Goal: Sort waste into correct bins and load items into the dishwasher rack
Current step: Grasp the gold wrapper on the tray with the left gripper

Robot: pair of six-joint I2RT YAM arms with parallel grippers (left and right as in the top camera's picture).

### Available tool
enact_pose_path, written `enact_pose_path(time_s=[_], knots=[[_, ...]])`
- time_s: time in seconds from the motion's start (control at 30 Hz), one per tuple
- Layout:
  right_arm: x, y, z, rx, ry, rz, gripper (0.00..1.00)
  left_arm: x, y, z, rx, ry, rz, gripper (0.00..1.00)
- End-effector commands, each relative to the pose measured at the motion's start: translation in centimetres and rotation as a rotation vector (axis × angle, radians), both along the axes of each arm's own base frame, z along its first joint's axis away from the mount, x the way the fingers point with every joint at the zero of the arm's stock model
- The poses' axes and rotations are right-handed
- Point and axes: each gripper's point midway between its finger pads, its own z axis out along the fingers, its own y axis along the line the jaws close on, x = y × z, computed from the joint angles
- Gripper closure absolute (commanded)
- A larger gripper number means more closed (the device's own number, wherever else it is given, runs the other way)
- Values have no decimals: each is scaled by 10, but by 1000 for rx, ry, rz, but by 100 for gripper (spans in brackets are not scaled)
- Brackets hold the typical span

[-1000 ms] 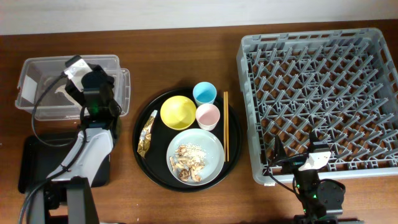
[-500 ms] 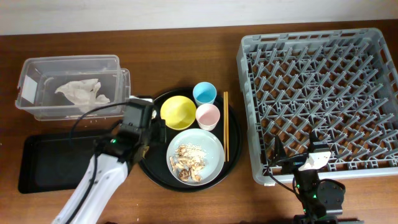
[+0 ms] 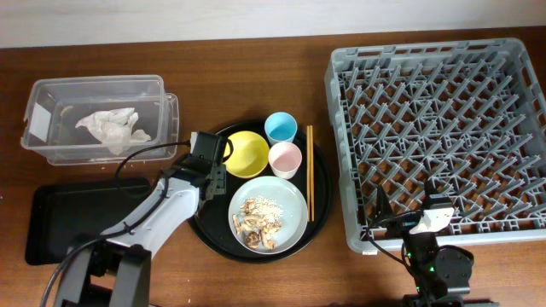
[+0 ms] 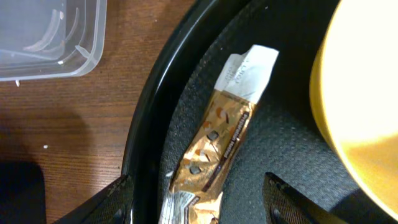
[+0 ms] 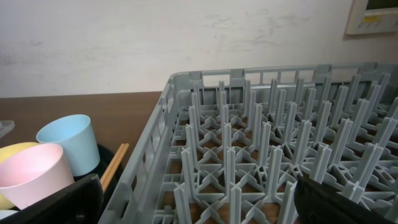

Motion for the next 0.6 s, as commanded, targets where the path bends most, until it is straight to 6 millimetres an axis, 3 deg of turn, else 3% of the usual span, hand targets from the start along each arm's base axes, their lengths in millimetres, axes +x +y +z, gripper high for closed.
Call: enact_pose_path(time_s=[0.0, 0.23, 0.37, 0.43, 0.5, 0.57], knots=[[0, 0, -3, 0, 4, -3, 1, 1, 7, -13, 24, 17, 24, 36], [0, 0, -3, 0, 4, -3, 1, 6, 22, -19, 10, 16, 81, 51], [0, 0, -3, 0, 4, -2, 2, 7, 17, -21, -44, 24, 79, 64], [0, 0, -3, 0, 4, -2, 1, 7, 17, -21, -48, 24, 78, 77], [0, 0, -3, 0, 4, -3, 1, 8, 16, -18, -54, 18, 77, 97], [0, 0, -3, 0, 4, -2, 1, 9, 14, -5, -68, -6, 73, 99]])
